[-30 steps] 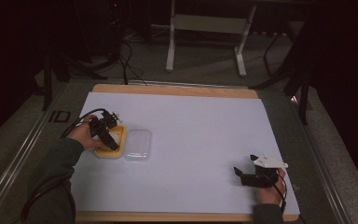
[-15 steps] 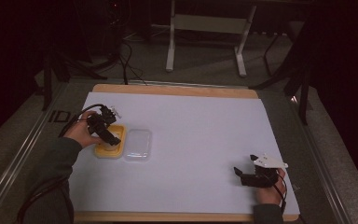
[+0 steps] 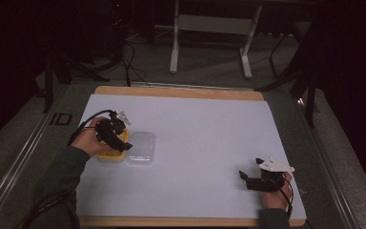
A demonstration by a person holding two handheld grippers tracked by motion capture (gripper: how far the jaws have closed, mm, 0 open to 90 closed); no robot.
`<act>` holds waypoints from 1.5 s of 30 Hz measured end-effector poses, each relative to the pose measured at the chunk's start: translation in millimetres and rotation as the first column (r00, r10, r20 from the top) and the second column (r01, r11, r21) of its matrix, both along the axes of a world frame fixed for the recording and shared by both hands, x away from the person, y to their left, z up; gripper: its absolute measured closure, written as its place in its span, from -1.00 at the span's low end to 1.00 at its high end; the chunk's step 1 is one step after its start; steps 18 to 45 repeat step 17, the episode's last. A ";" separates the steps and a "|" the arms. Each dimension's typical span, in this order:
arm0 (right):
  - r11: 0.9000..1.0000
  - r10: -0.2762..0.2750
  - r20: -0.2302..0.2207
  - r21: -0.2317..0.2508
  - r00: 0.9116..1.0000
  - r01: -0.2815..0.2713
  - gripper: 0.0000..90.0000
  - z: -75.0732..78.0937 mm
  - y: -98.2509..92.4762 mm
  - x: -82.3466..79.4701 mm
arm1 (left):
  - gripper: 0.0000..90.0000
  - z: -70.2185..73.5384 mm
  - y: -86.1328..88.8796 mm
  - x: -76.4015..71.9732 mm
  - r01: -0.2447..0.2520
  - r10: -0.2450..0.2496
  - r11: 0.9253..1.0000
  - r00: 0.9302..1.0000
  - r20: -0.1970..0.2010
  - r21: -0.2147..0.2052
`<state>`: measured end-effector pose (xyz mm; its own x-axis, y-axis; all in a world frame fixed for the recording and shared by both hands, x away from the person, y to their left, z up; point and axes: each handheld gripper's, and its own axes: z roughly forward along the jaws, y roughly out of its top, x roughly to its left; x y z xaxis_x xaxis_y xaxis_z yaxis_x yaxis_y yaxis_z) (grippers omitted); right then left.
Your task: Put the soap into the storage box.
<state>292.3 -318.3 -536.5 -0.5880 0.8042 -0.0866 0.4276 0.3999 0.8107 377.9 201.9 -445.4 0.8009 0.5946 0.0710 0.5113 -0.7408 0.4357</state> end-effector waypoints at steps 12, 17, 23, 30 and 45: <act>1.000 0.000 -0.005 -0.001 1.000 0.000 -0.70 -0.1 0.1 0.4 | -0.37 -21.1 -27.5 -30.1 0.065 -0.060 0.995 0.996 0.070 -0.070; 1.000 0.003 -0.006 -0.007 1.000 -0.003 -0.70 -0.3 0.5 0.8 | -0.37 -31.4 -34.6 -52.3 0.060 -0.042 0.990 0.990 0.134 -0.130; 1.000 0.003 -0.006 -0.007 1.000 -0.003 -0.70 -0.3 0.5 0.8 | -0.37 -31.4 -34.6 -52.3 0.060 -0.042 0.990 0.990 0.134 -0.130; 1.000 0.003 -0.006 -0.007 1.000 -0.003 -0.70 -0.3 0.5 0.8 | -0.37 -31.4 -34.6 -52.3 0.060 -0.042 0.990 0.990 0.134 -0.130; 1.000 0.003 -0.006 -0.007 1.000 -0.003 -0.70 -0.3 0.5 0.8 | -0.37 -31.4 -34.6 -52.3 0.060 -0.042 0.990 0.990 0.134 -0.130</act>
